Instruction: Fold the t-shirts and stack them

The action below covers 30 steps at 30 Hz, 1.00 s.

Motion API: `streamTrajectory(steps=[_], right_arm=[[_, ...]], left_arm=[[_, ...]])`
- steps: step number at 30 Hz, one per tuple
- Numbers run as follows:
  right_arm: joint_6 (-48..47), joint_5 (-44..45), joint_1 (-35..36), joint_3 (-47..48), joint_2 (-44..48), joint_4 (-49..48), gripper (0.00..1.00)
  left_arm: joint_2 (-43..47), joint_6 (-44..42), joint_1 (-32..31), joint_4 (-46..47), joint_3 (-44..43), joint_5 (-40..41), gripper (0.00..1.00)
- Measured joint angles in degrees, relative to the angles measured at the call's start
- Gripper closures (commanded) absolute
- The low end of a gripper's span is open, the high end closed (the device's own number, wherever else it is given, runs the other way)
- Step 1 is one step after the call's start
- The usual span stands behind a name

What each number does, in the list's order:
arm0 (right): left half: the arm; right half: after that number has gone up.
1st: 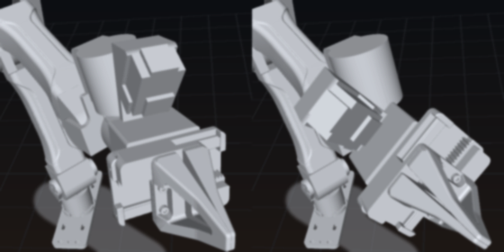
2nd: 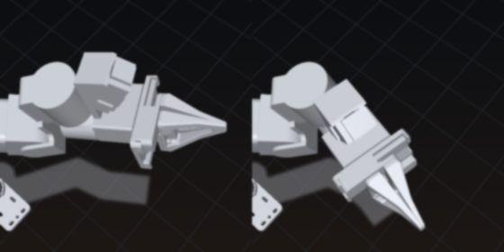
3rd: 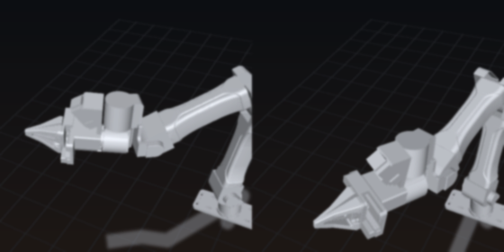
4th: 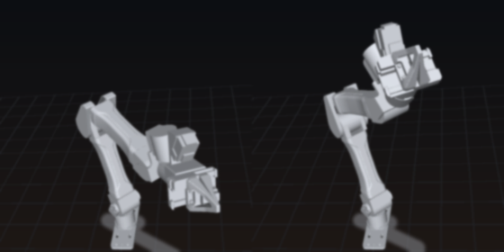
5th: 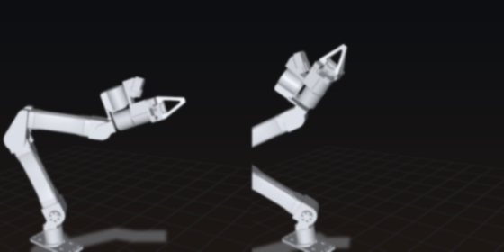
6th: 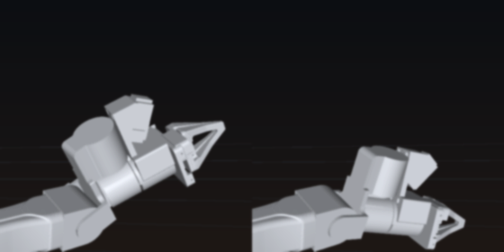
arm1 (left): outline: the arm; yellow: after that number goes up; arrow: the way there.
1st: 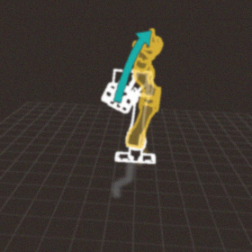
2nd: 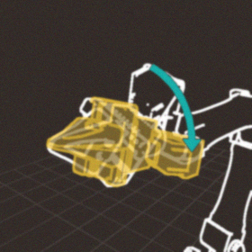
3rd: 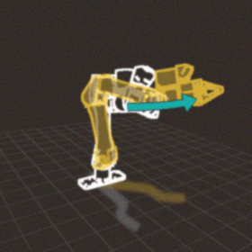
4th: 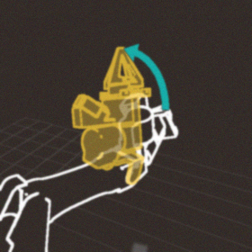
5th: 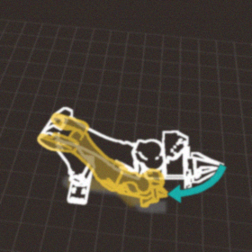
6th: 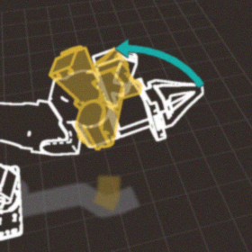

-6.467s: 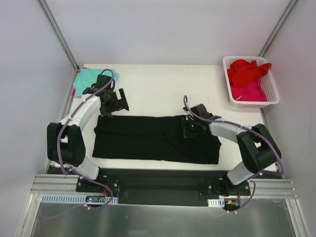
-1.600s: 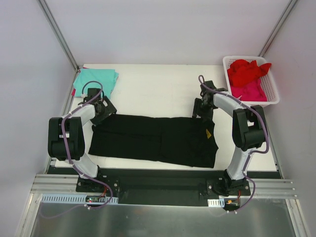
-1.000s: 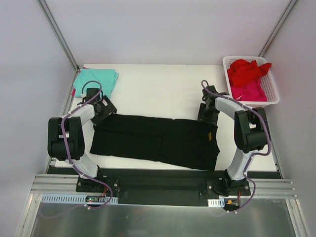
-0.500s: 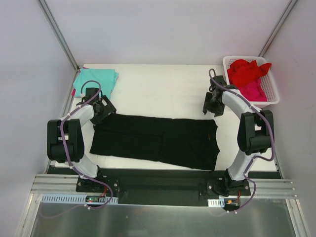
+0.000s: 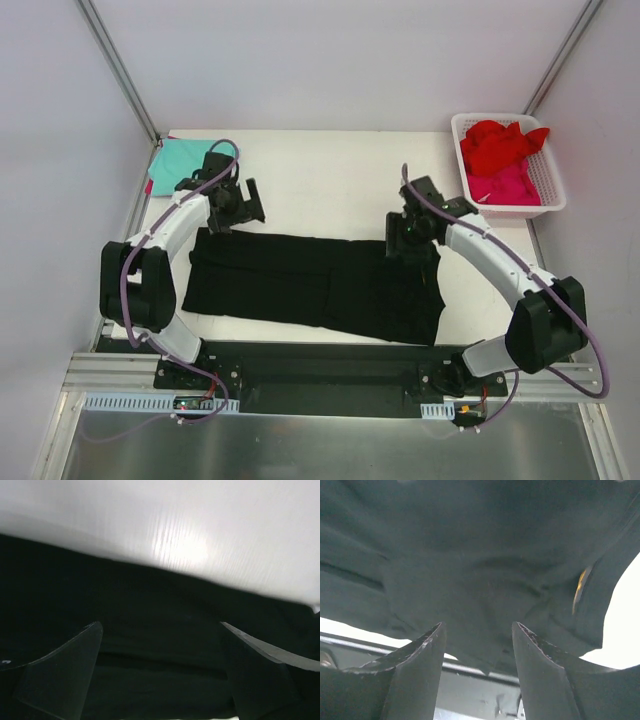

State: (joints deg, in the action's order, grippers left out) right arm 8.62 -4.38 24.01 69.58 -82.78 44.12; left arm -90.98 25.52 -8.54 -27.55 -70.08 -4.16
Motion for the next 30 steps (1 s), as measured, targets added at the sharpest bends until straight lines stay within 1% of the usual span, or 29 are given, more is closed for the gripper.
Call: streamTrajectory(steps=[4,8,15,30], right_arm=[[3.7,1.2,5.3,-9.5,0.5,1.1,0.41],[6.5,3.3,7.1,-14.2,0.6,1.8,0.41],[9.9,8.2,7.4,-15.8,-0.1,-0.3,0.41],[13.0,13.1,7.4,-16.0,-8.6,-3.4,0.41]], left_arm=[[-2.1,-1.2,-2.7,-3.6,3.3,-1.7,0.01],[-2.5,-1.3,-5.4,-6.3,5.9,-1.2,0.01],[-2.5,-0.4,-6.4,-6.0,10.6,1.7,0.01],[-1.8,2.1,-6.4,0.9,16.3,2.3,0.01]])
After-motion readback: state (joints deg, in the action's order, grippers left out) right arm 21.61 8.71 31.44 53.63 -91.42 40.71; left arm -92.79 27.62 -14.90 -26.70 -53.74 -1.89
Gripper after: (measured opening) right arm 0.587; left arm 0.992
